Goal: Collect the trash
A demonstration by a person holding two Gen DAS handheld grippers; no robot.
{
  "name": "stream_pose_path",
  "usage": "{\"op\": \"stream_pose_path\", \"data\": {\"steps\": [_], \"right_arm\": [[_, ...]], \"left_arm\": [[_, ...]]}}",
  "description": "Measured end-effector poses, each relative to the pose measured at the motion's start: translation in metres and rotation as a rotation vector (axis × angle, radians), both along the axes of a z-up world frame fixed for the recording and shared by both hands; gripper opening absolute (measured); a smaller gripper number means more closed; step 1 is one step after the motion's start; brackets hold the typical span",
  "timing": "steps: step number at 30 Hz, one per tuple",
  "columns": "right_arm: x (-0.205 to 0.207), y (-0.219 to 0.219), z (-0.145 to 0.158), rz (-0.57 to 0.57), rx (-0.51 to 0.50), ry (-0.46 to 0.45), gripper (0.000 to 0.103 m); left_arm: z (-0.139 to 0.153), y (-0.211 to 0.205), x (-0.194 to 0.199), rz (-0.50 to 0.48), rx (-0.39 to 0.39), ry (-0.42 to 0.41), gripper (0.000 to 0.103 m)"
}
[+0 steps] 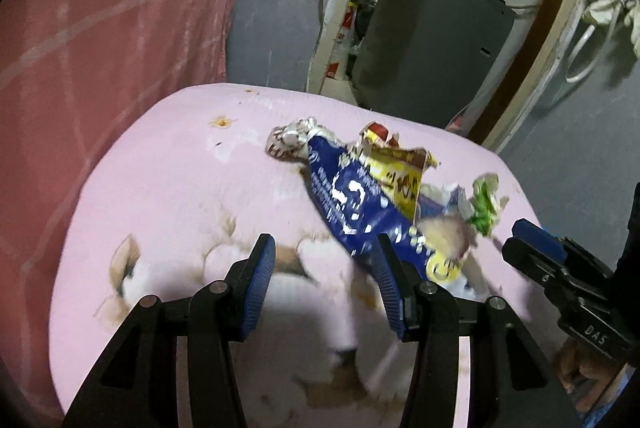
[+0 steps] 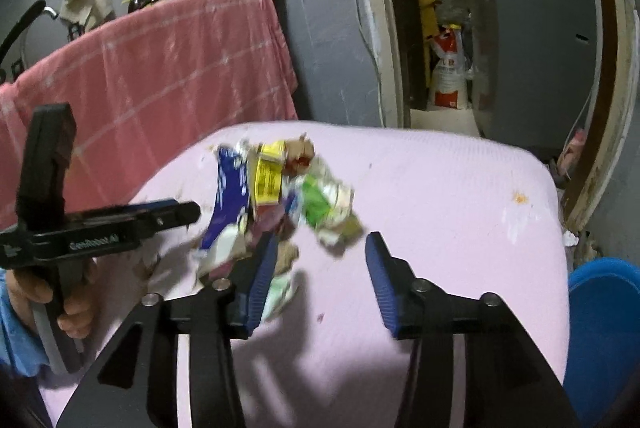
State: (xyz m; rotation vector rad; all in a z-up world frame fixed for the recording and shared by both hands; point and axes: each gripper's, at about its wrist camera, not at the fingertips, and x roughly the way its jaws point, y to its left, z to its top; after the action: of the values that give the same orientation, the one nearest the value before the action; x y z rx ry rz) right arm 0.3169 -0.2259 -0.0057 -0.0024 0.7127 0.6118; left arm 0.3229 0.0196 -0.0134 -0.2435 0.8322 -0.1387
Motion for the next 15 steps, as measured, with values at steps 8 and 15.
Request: {"op": "stream_pose_path", "data": {"steps": [8,15], "right_arm": [[0.029,0.008,0.002,0.000,-0.009,0.047,0.045],[0.041,0.012,-0.005,0.022,-0.001,0.127,0.032]], "left_arm": [[-0.001,0.010,0.035,0.031,-0.058,0.049,0.044],[0.000,0.012,0.046,0.029,-0.121,0.045,0.042]]}}
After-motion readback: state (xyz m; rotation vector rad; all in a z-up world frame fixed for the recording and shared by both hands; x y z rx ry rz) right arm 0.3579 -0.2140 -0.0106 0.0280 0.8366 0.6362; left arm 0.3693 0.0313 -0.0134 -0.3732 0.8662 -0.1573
